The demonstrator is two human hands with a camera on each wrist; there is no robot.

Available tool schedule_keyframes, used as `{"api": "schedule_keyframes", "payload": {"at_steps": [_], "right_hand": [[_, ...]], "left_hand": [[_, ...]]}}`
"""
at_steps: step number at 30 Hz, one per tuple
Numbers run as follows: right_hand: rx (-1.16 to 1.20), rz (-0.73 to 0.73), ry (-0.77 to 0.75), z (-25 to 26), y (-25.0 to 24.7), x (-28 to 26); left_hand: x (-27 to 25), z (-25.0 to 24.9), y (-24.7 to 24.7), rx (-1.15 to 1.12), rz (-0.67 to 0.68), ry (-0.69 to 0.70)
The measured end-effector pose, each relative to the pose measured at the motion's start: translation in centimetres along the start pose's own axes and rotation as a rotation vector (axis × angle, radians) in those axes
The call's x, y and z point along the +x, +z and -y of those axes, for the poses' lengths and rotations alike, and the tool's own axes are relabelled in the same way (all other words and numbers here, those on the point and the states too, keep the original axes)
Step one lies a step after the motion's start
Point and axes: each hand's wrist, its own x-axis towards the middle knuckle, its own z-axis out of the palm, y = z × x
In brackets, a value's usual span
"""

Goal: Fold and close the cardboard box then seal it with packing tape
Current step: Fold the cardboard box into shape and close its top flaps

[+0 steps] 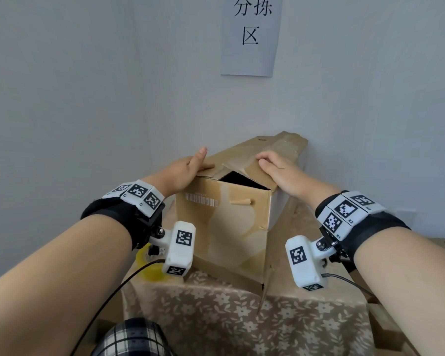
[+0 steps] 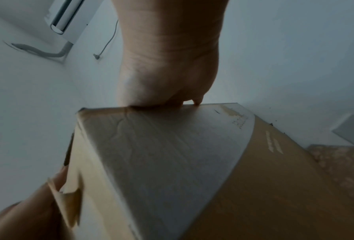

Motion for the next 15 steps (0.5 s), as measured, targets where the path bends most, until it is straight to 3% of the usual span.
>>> {"api": "schedule_keyframes", "payload": {"at_steps": [5, 12, 15], "right_hand": [[0.057, 0.014, 0.029, 0.2, 0.3, -0.5], [-0.068, -0.004, 0.128, 0.4, -0.2, -0.4], [0.097, -0.019, 0.219, 0.2, -0.1, -0.5]], "left_hand": [[0.2, -0.7, 0.2, 0.106, -0.056, -0.041], [0.4, -1.5, 0.4, 0.226, 0.016, -0.247], [-0.1, -2.1, 0.5, 0.190, 0.037, -0.348]]}}
